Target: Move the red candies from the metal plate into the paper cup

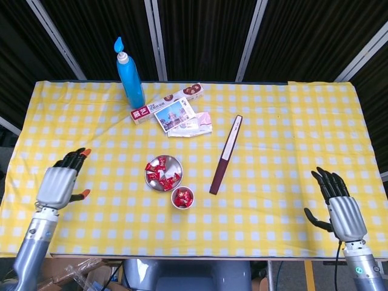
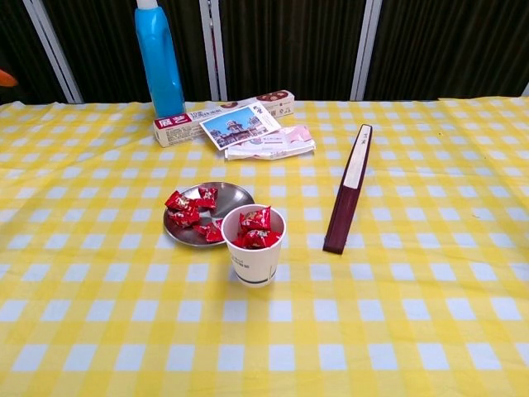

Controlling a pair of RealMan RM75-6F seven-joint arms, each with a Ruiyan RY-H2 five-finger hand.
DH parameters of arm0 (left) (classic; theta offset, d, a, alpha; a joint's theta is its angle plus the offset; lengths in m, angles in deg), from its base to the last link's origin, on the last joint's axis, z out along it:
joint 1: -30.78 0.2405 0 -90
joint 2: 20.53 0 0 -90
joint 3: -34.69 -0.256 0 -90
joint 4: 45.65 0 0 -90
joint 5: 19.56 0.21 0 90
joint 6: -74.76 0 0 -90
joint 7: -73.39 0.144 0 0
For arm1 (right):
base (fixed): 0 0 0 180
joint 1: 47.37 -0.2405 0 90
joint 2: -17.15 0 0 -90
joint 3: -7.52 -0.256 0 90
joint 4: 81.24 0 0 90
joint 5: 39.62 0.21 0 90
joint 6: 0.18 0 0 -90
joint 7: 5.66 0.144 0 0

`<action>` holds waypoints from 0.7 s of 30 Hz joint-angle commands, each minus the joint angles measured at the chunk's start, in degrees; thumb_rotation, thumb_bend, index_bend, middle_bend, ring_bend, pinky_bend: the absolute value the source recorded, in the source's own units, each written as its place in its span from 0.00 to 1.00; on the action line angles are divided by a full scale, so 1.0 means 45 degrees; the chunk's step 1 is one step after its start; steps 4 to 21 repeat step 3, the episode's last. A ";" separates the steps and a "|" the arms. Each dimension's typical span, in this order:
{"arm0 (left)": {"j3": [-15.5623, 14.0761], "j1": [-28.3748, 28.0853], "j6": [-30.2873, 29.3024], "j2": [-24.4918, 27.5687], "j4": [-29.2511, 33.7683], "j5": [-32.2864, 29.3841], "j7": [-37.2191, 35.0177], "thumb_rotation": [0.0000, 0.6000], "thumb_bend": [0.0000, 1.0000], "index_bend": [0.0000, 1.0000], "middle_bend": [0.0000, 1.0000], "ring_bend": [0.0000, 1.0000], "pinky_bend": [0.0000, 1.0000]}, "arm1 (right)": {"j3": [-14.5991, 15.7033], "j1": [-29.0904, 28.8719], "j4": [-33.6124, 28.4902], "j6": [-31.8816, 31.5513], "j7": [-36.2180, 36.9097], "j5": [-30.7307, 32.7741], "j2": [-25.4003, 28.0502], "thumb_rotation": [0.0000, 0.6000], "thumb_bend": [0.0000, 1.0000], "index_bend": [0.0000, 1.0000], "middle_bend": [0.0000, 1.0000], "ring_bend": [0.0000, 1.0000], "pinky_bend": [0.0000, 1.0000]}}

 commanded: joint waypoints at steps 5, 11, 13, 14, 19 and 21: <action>-0.1180 0.1569 -0.1252 0.0760 -0.0933 0.1675 -0.1399 1.00 0.17 0.00 0.00 0.00 0.12 | -0.0013 0.0048 0.0256 -0.0173 -0.0717 -0.0076 -0.0217 1.00 0.39 0.00 0.00 0.00 0.00; -0.1180 0.1569 -0.1252 0.0760 -0.0933 0.1675 -0.1399 1.00 0.17 0.00 0.00 0.00 0.12 | -0.0013 0.0048 0.0256 -0.0173 -0.0717 -0.0076 -0.0217 1.00 0.39 0.00 0.00 0.00 0.00; -0.1180 0.1569 -0.1252 0.0760 -0.0933 0.1675 -0.1399 1.00 0.17 0.00 0.00 0.00 0.12 | -0.0013 0.0048 0.0256 -0.0173 -0.0717 -0.0076 -0.0217 1.00 0.39 0.00 0.00 0.00 0.00; -0.1180 0.1569 -0.1252 0.0760 -0.0933 0.1675 -0.1399 1.00 0.17 0.00 0.00 0.00 0.12 | -0.0013 0.0048 0.0256 -0.0173 -0.0717 -0.0076 -0.0217 1.00 0.39 0.00 0.00 0.00 0.00; -0.1180 0.1569 -0.1252 0.0760 -0.0933 0.1675 -0.1399 1.00 0.17 0.00 0.00 0.00 0.12 | -0.0013 0.0048 0.0256 -0.0173 -0.0717 -0.0076 -0.0217 1.00 0.39 0.00 0.00 0.00 0.00; -0.1180 0.1569 -0.1252 0.0760 -0.0933 0.1675 -0.1399 1.00 0.17 0.00 0.00 0.00 0.12 | -0.0013 0.0048 0.0256 -0.0173 -0.0717 -0.0076 -0.0217 1.00 0.39 0.00 0.00 0.00 0.00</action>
